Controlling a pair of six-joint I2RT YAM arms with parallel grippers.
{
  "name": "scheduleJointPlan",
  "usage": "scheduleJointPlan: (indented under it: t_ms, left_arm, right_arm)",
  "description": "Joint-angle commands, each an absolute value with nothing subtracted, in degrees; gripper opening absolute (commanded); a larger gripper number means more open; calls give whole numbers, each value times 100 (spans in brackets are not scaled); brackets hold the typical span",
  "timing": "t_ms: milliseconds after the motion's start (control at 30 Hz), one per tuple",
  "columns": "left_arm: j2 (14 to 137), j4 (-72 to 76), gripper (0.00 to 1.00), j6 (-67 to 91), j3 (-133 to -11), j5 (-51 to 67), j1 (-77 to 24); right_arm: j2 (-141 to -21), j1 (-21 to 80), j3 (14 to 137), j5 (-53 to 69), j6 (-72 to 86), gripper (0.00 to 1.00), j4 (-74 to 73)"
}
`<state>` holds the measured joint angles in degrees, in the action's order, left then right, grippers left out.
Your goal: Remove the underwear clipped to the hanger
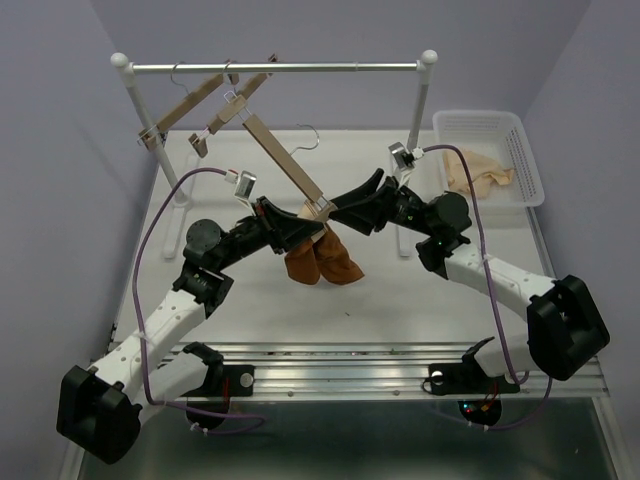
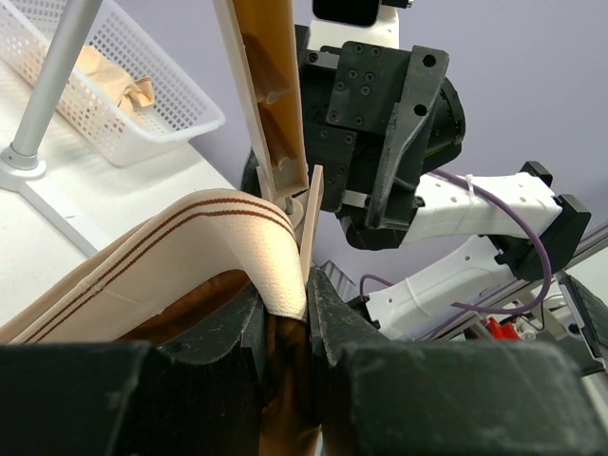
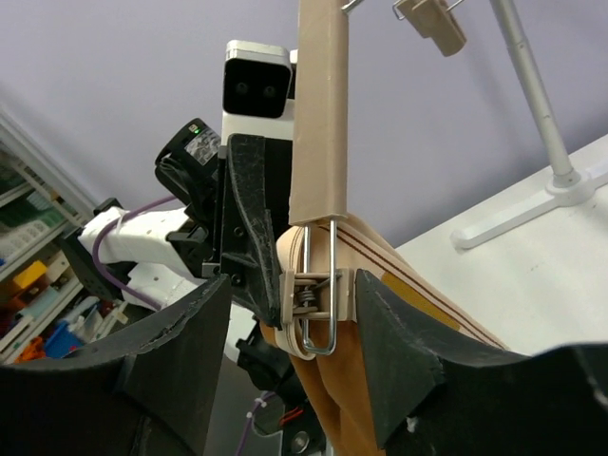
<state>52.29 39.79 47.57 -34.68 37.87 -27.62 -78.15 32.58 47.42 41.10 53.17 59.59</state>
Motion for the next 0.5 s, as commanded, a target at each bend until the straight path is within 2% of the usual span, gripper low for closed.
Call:
scheduleJointPlan:
  t_ms: [0, 100, 300, 400, 467]
  left_arm:
    - [5168, 4421, 0, 4641, -3507, 3788, -2742]
    - [5107, 4465, 0, 4667, -3454, 3727, -2742]
    - [4869, 4368, 0, 4588, -3419, 3665, -2689]
    - [4860, 4359, 0, 4597, -3419, 3709, -2689]
    - [4869, 4359, 0, 4605, -3428, 3727, -2689]
  right_arm:
    - [-7892, 3226, 5036, 4561, 5528, 55, 6583]
    - [-7901, 3226, 5062, 4640, 5572, 50, 6583]
    - [-7849, 3226, 5071, 4693, 5563, 49, 6460]
    - [-7875, 3226, 5098, 4798, 5799, 40, 6705]
    - [-7945, 3226, 5194, 4939, 5932, 36, 6873]
